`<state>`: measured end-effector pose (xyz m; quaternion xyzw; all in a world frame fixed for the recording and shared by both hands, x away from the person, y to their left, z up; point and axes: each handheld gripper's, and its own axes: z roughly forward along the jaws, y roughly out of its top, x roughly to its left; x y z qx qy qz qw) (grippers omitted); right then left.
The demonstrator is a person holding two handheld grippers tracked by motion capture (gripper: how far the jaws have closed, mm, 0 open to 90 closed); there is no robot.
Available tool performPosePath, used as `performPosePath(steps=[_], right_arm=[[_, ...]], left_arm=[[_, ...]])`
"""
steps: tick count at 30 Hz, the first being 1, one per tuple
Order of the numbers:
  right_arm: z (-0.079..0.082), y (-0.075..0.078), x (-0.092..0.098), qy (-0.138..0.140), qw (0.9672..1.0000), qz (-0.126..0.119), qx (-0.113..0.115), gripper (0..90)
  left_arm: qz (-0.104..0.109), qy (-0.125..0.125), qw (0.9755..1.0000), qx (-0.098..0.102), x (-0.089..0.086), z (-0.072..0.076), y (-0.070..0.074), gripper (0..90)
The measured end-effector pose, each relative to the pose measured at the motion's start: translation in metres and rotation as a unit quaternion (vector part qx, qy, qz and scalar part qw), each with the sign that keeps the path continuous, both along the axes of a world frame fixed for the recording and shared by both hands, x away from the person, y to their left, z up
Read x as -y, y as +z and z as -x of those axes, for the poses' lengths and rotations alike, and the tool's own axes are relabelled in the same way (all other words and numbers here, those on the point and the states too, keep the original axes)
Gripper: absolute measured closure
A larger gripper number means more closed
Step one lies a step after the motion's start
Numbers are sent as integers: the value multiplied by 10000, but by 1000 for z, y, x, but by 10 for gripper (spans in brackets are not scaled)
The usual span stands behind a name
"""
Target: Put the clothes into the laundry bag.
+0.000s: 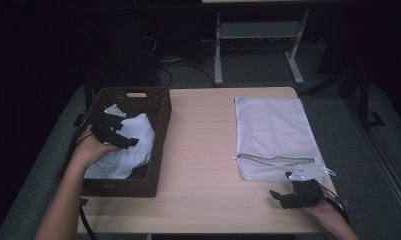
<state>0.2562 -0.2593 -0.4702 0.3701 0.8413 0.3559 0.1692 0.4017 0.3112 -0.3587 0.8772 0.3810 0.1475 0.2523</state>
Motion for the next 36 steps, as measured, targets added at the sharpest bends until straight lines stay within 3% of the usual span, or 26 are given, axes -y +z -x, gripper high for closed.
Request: performPosePath(steps=[2,7,12,16,18,21,24,30,35,36], right_arm=[[0,0,0,-2,10000,4,3,130],[0,0,0,-3,10000,0,-17,130],[0,-1,-1,11,10000,8,-24,131],[0,-1,-2,37,10000,25,-39,131],[0,-1,-2,39,10000,33,-45,131],[0,-1,-1,36,10000,35,-44,130],[1,-1,0,37,10000,61,-42,131],[-1,-2,-1,38,10000,67,-58,131],[-1,-2,-5,109,9999,109,-62,130],[-1,-2,-5,113,9999,115,-61,131]], left_arm=[[-51,75,9999,-122,-7,-4,-8,108],[96,111,9987,-479,-19,-10,-34,101],[54,11,9978,-655,-17,-11,-44,95],[-154,-202,9957,-893,-11,-10,-52,90],[-233,-237,9950,-945,-13,-10,-54,91],[-536,-178,9933,-1009,-20,-11,-57,93],[-513,-98,9919,-1158,-30,-10,-61,93],[-577,-122,9901,-1275,-22,-14,-69,89],[-319,-151,9919,-1224,-26,-13,-74,93],[-295,-161,9912,-1282,-26,-13,-74,156]])
